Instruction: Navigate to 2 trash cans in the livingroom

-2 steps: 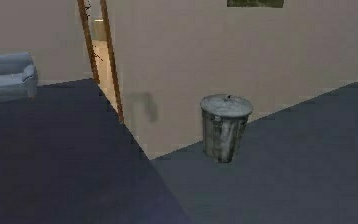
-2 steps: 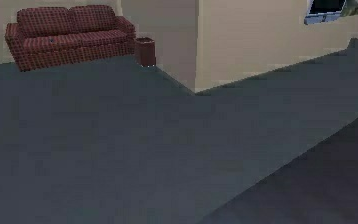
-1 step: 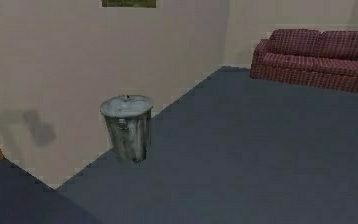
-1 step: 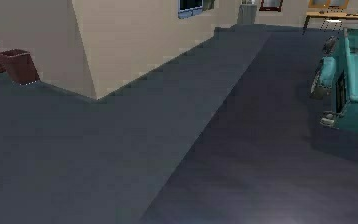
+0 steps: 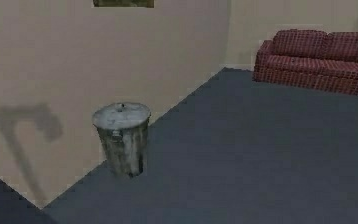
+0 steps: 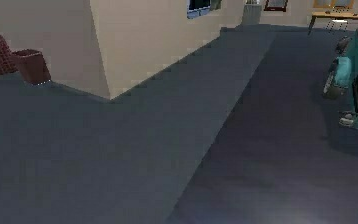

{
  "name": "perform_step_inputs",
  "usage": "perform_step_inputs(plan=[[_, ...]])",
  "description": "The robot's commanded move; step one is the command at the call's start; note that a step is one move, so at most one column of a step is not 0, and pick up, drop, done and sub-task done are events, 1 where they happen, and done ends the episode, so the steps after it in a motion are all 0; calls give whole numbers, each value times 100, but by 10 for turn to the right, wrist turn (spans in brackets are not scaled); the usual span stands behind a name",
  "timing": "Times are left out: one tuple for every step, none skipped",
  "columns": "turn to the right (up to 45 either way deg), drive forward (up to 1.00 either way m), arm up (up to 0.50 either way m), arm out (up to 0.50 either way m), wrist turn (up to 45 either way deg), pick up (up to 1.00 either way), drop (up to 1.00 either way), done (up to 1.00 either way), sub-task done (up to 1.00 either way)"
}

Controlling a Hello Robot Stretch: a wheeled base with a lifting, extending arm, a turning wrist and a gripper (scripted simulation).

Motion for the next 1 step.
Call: perform_step_inputs(plan=[[90,0,0,0,0,0,0,0,0]])
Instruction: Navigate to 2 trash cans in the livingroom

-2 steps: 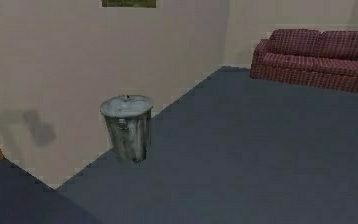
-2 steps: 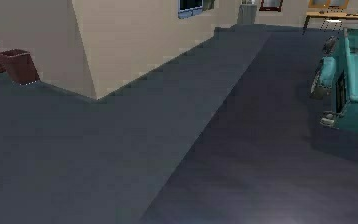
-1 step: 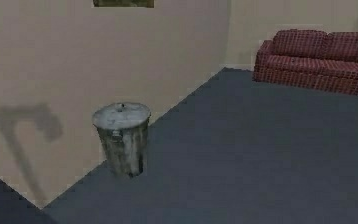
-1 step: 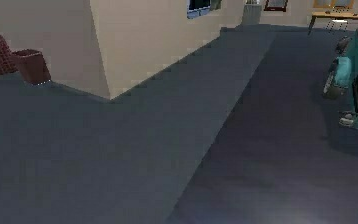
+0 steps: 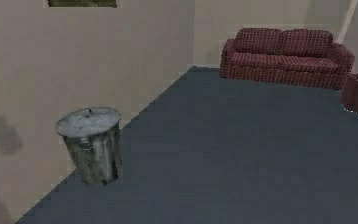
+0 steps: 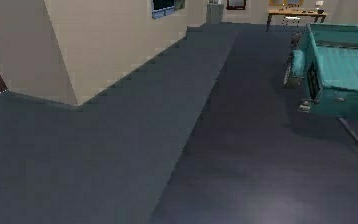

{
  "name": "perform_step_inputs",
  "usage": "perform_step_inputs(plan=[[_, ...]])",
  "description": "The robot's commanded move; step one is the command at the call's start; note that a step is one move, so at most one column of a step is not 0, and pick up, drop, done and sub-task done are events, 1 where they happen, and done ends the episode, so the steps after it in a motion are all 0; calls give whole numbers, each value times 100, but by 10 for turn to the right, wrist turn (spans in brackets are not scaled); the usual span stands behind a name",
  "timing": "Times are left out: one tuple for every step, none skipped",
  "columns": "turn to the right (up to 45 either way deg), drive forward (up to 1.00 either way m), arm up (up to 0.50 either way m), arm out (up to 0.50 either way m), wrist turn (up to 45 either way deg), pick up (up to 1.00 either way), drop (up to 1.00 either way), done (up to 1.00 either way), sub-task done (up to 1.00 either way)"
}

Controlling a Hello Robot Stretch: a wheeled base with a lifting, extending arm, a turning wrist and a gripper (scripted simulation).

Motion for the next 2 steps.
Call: perform_step_inputs(plan=[[0,70,0,0,0,0,0,0,0],[-420,0,0,0,0,0,0,0,0]])
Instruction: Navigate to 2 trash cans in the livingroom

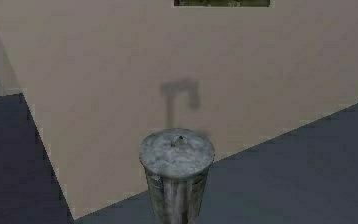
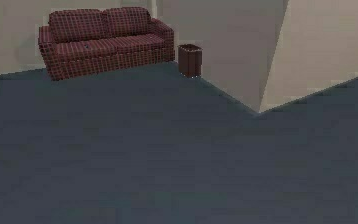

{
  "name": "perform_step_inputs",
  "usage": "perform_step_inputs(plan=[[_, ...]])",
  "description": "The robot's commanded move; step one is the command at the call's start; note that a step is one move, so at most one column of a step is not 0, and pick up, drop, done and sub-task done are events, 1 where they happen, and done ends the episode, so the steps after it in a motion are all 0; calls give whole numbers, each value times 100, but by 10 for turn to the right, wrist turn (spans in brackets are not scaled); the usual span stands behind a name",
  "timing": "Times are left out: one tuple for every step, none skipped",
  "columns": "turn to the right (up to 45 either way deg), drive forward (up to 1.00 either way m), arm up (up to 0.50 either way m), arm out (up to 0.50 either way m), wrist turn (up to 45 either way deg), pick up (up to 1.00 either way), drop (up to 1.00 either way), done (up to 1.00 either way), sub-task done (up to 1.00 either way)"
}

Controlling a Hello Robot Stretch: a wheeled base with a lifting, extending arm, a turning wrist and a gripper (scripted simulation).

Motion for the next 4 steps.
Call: perform_step_inputs(plan=[[0,0,0,0,0,0,0,0,100],[450,0,0,0,0,0,0,0,0],[390,0,0,0,0,0,0,0,0],[0,100,0,0,0,0,0,0,0]])
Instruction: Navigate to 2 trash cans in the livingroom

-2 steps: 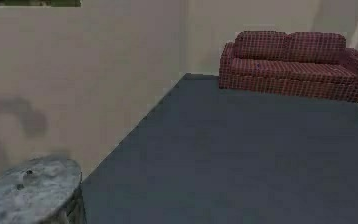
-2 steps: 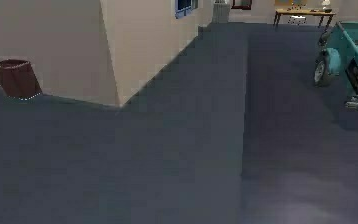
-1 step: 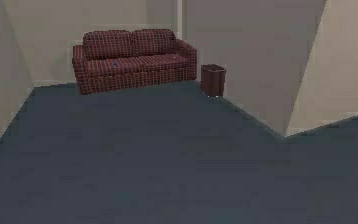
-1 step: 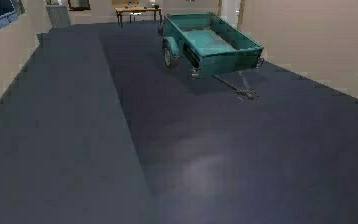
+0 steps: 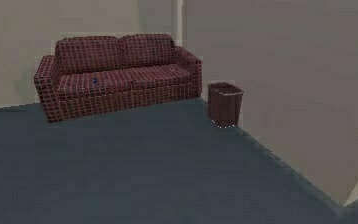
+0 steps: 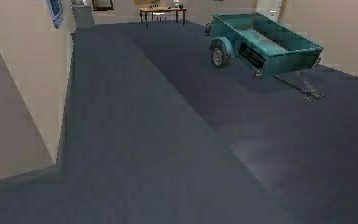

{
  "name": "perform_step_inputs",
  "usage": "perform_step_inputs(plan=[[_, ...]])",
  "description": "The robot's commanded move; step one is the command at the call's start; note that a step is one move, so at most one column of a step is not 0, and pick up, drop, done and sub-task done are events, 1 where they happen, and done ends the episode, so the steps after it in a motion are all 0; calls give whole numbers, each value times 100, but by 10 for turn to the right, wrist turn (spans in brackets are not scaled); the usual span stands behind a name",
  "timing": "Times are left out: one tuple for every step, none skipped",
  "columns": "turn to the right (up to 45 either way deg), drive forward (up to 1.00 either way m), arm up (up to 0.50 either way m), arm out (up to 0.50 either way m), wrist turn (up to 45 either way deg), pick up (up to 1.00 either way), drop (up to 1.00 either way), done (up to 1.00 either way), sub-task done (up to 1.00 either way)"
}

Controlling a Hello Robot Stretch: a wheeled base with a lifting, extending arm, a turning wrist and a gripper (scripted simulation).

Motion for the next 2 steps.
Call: perform_step_inputs(plan=[[0,100,0,0,0,0,0,0,0],[0,75,0,0,0,0,0,0,0]])
